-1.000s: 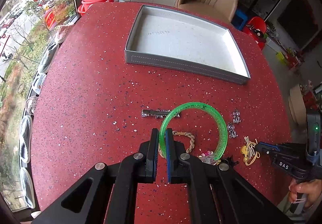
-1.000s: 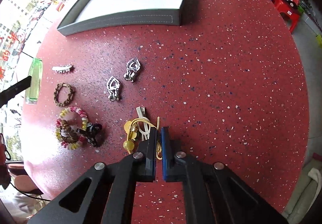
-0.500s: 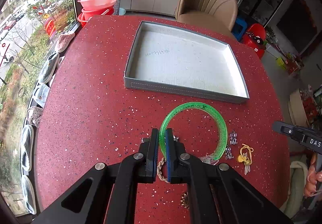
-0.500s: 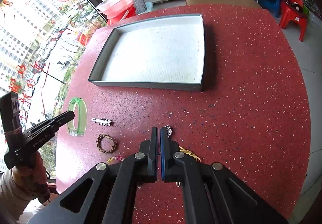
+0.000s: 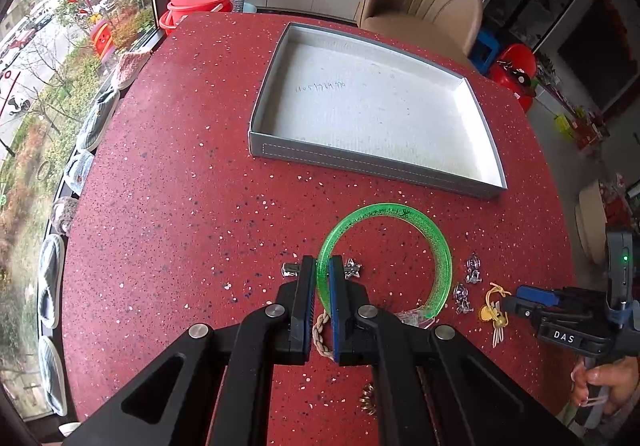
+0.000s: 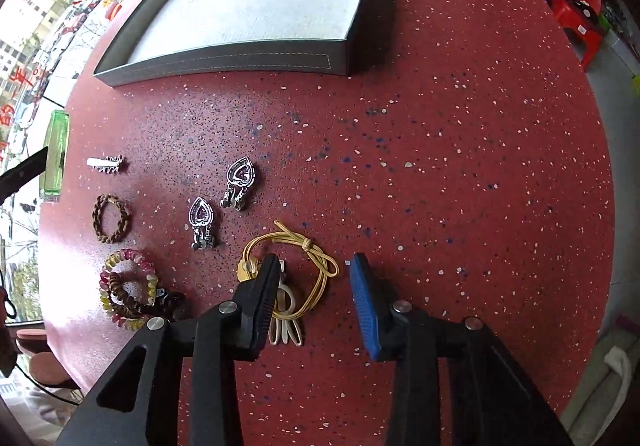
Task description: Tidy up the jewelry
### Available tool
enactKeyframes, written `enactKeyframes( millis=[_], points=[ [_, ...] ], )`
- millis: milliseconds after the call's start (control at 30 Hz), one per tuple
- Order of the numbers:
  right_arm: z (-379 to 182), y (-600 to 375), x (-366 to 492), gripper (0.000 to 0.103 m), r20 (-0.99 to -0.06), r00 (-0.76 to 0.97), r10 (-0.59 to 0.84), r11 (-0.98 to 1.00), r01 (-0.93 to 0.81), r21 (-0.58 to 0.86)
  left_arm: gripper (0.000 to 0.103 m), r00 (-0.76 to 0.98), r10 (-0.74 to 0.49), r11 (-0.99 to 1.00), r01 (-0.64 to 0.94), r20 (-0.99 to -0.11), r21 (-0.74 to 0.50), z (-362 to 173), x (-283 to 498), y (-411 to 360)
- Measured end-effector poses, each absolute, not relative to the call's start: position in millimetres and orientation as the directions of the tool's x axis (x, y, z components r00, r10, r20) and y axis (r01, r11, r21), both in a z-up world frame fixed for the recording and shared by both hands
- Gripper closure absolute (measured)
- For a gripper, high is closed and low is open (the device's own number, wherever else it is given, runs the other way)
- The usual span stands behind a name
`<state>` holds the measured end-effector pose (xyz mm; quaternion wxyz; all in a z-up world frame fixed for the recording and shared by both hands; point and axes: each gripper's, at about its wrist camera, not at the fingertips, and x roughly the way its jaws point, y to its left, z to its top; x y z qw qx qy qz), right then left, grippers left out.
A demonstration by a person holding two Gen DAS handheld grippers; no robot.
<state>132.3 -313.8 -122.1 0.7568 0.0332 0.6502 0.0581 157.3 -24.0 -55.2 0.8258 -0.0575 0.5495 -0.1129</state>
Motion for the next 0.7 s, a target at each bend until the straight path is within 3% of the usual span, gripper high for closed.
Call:
enactKeyframes(
  millis=[133, 267, 500, 567, 633, 700],
  points=[
    [-113, -301, 131, 0.065, -0.977, 0.186, 0.104, 0.991, -0.100, 0.087, 0.078, 0.374, -0.247, 0.969, 0.126, -0.894, -0.215, -54, 158, -26],
    [-99, -296, 122, 0.065, -0.965, 0.204, 0.165, 0.983, -0.110, 0.145, 0.078, 0.382, -0.251, 0.968, 0.123, -0.889, -0.220, -52, 156, -25],
    [-118, -248, 125, 0.067, -0.979, 0.160, 0.127, 0.962, -0.260, 0.082, 0.078, 0.377, -0.250, 0.968, 0.115, -0.892, -0.223, -55, 153, -24],
    [-120, -236, 127, 0.071, -0.980, 0.178, 0.093, 0.956, -0.290, 0.038, 0.078, 0.375, -0.250, 0.968, 0.117, -0.893, -0.222, -56, 152, -23],
    [-123, -226, 130, 0.096, -0.982, 0.176, 0.071, 0.946, -0.323, 0.011, 0.078, 0.373, -0.249, 0.968, 0.118, -0.894, -0.221, -56, 151, -22],
    [-122, -220, 130, 0.097, -0.980, 0.192, 0.051, 0.941, -0.339, -0.018, 0.078, 0.372, -0.249, 0.968, 0.119, -0.894, -0.220, -57, 151, -22]
  ],
)
